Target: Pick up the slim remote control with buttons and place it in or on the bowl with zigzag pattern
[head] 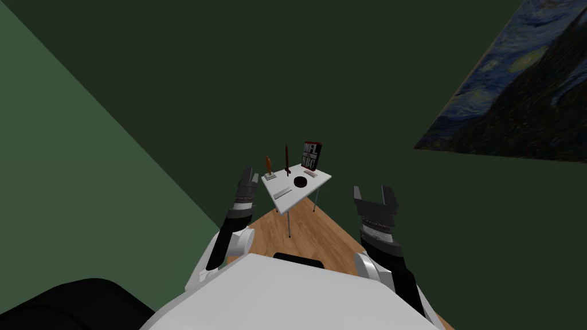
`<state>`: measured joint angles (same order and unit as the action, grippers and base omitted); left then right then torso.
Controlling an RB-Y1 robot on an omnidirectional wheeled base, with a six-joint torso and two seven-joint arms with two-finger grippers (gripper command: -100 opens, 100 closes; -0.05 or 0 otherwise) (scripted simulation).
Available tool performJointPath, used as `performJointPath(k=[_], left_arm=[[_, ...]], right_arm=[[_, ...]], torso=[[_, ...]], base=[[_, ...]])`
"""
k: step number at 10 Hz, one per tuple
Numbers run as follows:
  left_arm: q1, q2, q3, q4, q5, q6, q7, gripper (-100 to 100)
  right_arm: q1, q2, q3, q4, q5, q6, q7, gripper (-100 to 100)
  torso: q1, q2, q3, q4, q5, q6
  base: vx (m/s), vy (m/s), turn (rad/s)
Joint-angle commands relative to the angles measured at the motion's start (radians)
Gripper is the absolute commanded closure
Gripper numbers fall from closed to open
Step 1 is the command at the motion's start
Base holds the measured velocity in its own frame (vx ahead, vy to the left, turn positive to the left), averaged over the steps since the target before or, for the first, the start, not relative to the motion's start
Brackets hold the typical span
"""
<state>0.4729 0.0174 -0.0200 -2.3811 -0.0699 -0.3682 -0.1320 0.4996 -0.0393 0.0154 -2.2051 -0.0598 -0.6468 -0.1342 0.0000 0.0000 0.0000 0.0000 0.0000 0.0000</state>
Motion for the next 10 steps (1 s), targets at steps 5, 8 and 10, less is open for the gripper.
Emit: performJointPath(k=[5, 8, 10], left_arm=[[-0.040, 0.143, 0.003, 0.045, 0.084, 0.077, 0.049, -100], [-0.077, 0.237, 0.006, 0.095, 0.170, 0.165, 0.099, -100], [-0.092, 0.286, 0.007, 0.115, 0.203, 0.204, 0.119, -100]], right_arm=[[0.000, 0.000, 0.000, 0.000, 0.000, 0.000, 0.000, 0], [0.000, 0.000, 0.000, 0.000, 0.000, 0.000, 0.000, 0], [0.000, 0.000, 0.000, 0.000, 0.000, 0.000, 0.000, 0]], torso=[[-0.003, 0.001, 0.001, 0.000, -0.001, 0.000], [-0.005, 0.001, 0.001, 0.000, -0.001, 0.000], [-0.004, 0.002, 0.001, 0.000, -0.001, 0.000]], base=[[-0.020, -0.038, 0.023], [-0.028, -0.079, 0.029], [-0.025, -0.056, 0.009]])
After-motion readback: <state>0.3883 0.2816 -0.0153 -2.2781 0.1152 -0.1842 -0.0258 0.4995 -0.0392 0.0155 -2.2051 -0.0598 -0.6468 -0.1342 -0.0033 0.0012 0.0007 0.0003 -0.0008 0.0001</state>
